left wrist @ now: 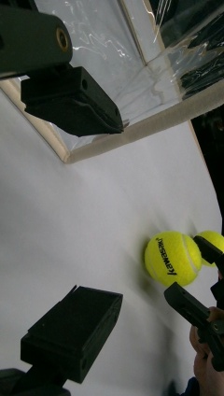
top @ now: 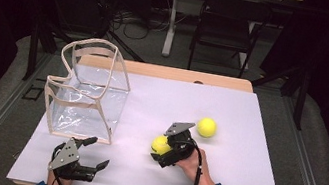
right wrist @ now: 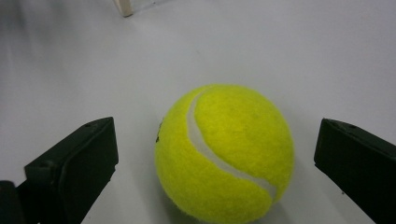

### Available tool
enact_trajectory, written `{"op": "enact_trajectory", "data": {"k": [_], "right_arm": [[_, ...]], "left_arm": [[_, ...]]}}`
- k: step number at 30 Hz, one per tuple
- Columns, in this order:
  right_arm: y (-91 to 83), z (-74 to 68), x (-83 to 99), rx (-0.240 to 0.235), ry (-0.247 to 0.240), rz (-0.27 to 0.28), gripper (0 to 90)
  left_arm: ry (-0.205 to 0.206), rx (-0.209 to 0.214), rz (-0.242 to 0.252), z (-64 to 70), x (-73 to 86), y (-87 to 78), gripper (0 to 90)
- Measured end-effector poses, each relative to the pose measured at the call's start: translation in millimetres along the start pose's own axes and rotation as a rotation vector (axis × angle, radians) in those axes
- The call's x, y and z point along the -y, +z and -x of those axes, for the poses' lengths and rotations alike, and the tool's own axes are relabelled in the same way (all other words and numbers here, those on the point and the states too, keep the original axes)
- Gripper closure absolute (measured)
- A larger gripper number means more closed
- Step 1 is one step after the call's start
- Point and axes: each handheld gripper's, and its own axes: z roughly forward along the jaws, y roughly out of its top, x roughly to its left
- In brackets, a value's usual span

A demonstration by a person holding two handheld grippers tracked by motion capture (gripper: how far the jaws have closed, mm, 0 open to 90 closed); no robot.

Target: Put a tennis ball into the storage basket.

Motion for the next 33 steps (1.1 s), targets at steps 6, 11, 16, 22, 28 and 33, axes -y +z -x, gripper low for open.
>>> {"op": "enact_trajectory", "data": {"k": [6,11,16,22,28,33], "right_arm": [[3.8,0.6,1.6,0.01,0.011,-0.013,2.7],[5.7,0.3,2.5,0.011,0.017,-0.022,5.7],[8.3,-0.4,3.5,0.014,0.015,-0.037,11.4],[9.8,-0.4,4.1,0.022,0.022,-0.046,20.1],[9.9,-0.5,4.3,0.032,0.024,-0.046,25.0],[9.8,0.5,4.6,0.028,0.029,-0.043,25.4]], "left_arm": [[0.002,0.003,-0.001,0.4,-0.3,-0.1,15.8],[0.002,0.001,-0.003,-0.1,-0.2,-0.3,15.8],[0.003,0.003,0.0,0.6,-0.4,-0.3,15.8],[0.002,0.002,0.0,0.2,-0.2,-0.3,15.8],[0.002,0.004,-0.001,0.6,-0.5,-0.8,15.8],[0.001,0.005,0.0,0.3,-0.3,-0.3,15.8]]}}
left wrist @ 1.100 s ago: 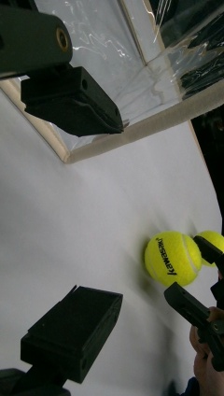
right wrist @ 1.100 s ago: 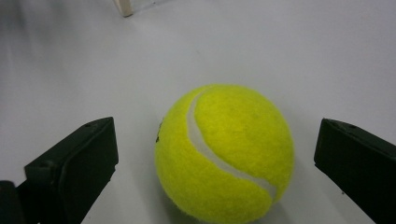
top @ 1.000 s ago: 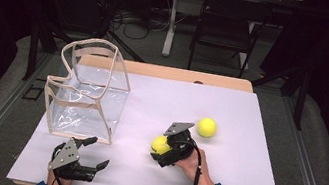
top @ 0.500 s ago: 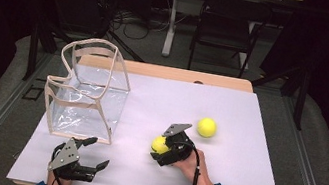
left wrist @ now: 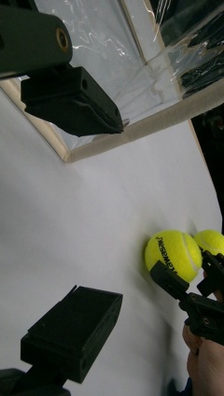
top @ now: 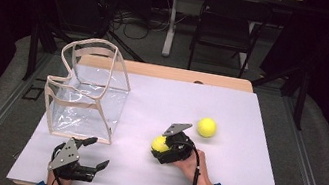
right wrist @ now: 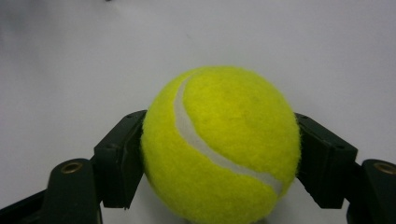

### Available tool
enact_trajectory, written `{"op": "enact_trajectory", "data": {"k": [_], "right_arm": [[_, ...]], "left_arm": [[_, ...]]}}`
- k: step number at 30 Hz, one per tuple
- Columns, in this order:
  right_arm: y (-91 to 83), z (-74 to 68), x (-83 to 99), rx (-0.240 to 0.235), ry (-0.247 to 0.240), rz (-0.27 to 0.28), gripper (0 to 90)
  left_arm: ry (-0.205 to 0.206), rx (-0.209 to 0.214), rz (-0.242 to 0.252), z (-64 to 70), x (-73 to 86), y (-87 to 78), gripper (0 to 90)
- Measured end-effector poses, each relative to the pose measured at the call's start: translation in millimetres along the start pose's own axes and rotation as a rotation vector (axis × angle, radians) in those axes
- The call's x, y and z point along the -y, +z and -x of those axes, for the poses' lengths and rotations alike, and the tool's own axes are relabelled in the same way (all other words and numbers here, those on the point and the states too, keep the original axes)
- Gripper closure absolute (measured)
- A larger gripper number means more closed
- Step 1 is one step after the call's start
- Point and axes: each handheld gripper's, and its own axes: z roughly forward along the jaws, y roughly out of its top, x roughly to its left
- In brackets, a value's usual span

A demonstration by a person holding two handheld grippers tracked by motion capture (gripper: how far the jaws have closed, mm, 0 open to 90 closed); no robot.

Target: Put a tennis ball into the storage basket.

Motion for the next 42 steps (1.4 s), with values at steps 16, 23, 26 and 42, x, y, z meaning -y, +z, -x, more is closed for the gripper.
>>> {"op": "enact_trajectory", "data": {"k": [16,23,26,42], "right_arm": [[-8.0,-0.4,-1.5,0.013,-0.005,0.038,25.6],[-12.5,-0.7,-2.4,0.021,-0.015,0.062,25.7],[-14.7,-1.1,-2.8,0.025,-0.017,0.074,25.7],[-24.5,-1.5,-4.7,0.051,-0.029,0.121,25.8]], "left_arm": [[-0.001,-0.002,-0.002,0.0,-0.1,-0.5,15.8],[-0.002,-0.003,0.002,0.1,0.0,0.0,15.8],[-0.002,-0.002,-0.002,-0.1,-0.1,-0.4,15.8],[-0.007,-0.002,0.003,0.0,0.0,-0.8,15.8]]}}
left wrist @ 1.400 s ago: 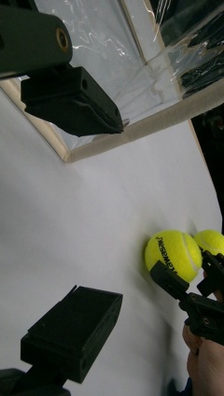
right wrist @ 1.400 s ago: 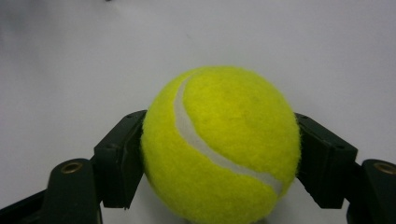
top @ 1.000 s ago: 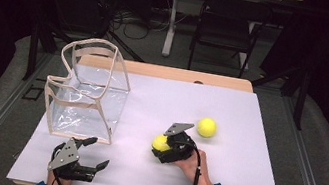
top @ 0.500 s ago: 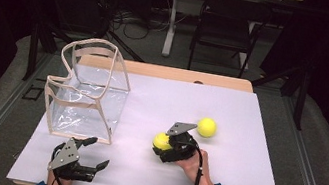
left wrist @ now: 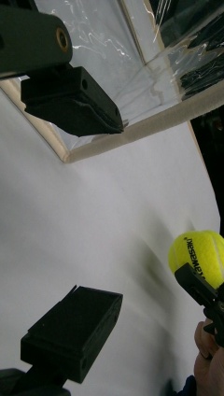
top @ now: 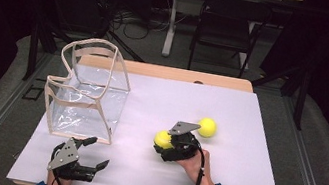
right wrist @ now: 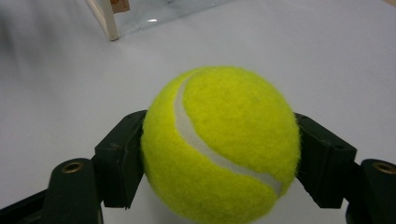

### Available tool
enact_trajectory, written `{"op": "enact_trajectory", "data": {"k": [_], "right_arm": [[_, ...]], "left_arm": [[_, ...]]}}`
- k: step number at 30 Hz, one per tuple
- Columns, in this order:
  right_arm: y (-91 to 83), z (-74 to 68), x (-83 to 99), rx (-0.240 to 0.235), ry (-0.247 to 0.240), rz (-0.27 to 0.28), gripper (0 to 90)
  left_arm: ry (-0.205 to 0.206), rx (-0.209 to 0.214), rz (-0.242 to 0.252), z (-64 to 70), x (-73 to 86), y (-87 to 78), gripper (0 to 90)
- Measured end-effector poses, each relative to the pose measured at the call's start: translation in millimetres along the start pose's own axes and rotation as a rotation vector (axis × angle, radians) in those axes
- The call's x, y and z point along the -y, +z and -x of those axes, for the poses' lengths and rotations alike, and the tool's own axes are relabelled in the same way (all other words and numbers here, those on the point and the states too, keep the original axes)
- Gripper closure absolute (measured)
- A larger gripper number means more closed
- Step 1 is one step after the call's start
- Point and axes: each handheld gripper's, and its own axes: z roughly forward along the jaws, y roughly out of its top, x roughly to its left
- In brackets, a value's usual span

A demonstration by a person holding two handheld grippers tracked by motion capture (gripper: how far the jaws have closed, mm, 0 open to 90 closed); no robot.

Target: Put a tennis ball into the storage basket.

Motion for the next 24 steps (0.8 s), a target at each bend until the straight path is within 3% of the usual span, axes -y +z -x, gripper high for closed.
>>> {"op": "enact_trajectory", "data": {"k": [24], "right_arm": [[-9.5,-2.3,-4.8,0.022,-0.02,0.051,25.9]], "left_arm": [[-0.001,-0.001,0.0,-0.1,0.1,0.5,15.8]]}}
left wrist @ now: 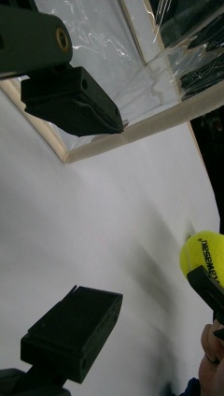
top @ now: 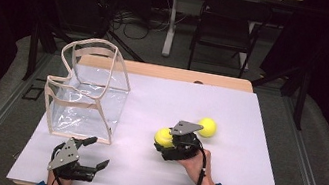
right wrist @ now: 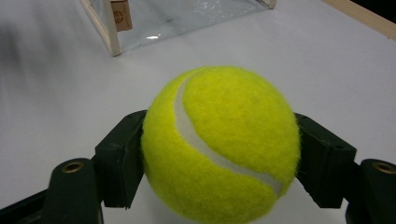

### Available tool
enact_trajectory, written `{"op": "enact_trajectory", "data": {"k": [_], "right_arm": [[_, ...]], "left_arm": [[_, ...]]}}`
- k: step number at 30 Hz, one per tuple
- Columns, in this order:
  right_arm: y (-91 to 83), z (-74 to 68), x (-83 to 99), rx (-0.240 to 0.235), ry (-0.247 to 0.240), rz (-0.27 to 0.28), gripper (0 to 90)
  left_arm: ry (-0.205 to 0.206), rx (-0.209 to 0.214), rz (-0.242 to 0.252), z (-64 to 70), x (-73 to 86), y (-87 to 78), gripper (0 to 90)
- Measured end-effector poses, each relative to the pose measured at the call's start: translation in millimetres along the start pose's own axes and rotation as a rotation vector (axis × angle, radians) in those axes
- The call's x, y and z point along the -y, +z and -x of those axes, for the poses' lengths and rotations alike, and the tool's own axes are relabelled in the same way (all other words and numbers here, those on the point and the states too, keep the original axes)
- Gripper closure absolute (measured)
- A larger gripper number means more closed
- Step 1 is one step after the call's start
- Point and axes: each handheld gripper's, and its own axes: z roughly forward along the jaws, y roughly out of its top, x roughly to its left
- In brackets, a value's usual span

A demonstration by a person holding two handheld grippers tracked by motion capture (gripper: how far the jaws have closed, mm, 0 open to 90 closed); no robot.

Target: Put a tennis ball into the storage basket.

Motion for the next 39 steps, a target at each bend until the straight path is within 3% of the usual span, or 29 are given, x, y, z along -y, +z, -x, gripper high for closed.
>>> {"op": "enact_trajectory", "data": {"k": [21,39], "right_arm": [[-7.8,-1.0,-16.0,0.008,-0.014,0.057,26.0],[-12.0,8.2,-31.1,0.012,0.0,0.096,26.0]], "left_arm": [[-0.007,-0.002,0.006,0.0,0.1,-0.7,15.8],[-0.004,-0.002,0.003,-0.3,0.3,-0.1,15.8]]}}
